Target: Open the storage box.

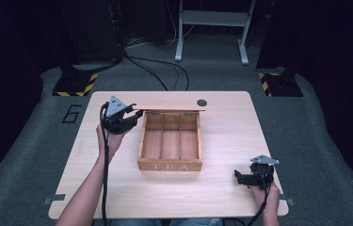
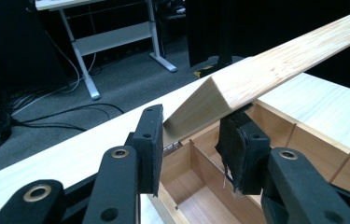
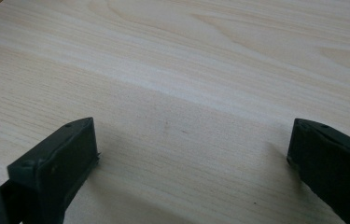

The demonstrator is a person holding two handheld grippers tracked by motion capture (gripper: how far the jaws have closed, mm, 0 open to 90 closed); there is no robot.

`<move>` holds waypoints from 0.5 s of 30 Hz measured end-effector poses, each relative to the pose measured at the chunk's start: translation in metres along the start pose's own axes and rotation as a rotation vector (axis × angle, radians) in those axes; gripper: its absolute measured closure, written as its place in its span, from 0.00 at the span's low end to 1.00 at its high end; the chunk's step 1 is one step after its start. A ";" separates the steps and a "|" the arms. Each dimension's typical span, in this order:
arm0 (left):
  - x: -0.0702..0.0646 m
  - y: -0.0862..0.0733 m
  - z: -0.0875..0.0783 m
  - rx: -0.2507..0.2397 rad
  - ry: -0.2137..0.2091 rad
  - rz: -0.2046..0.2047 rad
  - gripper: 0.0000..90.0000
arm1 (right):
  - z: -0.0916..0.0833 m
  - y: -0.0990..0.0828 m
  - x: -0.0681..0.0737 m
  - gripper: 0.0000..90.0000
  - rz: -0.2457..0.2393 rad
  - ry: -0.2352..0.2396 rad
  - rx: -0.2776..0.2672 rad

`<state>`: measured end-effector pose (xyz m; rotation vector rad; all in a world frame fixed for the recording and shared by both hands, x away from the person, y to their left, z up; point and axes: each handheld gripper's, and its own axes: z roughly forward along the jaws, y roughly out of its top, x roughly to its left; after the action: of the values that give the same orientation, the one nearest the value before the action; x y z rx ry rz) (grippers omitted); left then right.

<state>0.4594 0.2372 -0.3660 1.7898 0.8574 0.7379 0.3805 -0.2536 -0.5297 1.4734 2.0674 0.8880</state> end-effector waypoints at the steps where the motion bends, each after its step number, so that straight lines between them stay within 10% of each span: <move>1: 0.000 -0.001 -0.001 0.002 0.000 0.002 0.67 | 0.000 0.000 0.000 0.01 0.000 0.000 0.000; 15: -0.009 -0.015 -0.008 0.000 -0.001 0.008 0.67 | 0.000 0.000 0.000 0.01 0.000 0.000 0.000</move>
<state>0.4446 0.2379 -0.3782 1.7939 0.8505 0.7423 0.3805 -0.2536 -0.5297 1.4730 2.0679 0.8883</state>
